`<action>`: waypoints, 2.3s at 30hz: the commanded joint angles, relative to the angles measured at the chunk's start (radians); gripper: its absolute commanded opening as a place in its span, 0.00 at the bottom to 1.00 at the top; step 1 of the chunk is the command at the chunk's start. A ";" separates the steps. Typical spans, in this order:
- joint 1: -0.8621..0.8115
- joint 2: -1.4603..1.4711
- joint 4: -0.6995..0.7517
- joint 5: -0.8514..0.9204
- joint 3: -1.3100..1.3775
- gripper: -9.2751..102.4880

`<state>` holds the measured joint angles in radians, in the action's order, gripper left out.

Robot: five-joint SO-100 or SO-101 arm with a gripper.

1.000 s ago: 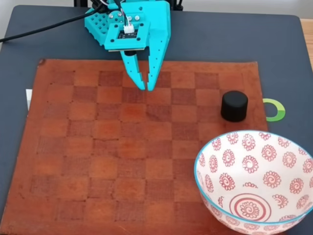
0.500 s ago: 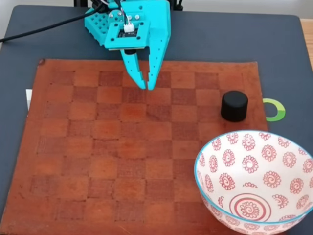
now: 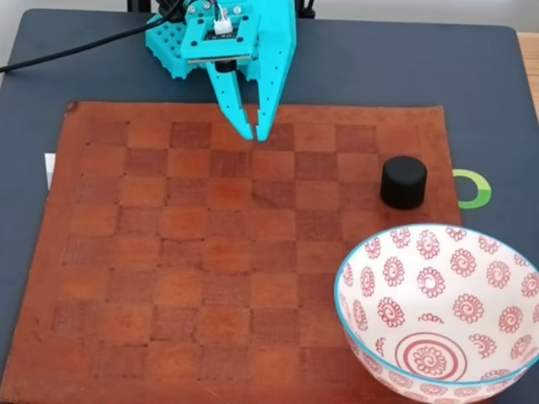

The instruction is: Grasp a black cylinder and put it in a bowl.

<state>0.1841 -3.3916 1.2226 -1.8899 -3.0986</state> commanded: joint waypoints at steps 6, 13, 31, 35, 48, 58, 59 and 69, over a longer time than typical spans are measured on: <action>0.002 -0.034 0.040 0.021 0.086 0.08; 0.000 -0.034 0.129 0.021 0.149 0.08; 0.002 0.758 0.075 0.086 0.580 0.08; 0.058 0.939 0.075 0.077 0.699 0.09; 0.281 1.338 0.075 -0.037 0.950 0.09; 0.474 1.448 0.074 -0.190 1.055 0.22; 0.488 1.460 0.074 -0.196 1.068 0.23; 0.594 1.605 -0.140 -0.196 1.080 0.33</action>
<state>0.7701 -1.7978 1.1198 -2.0801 -2.0479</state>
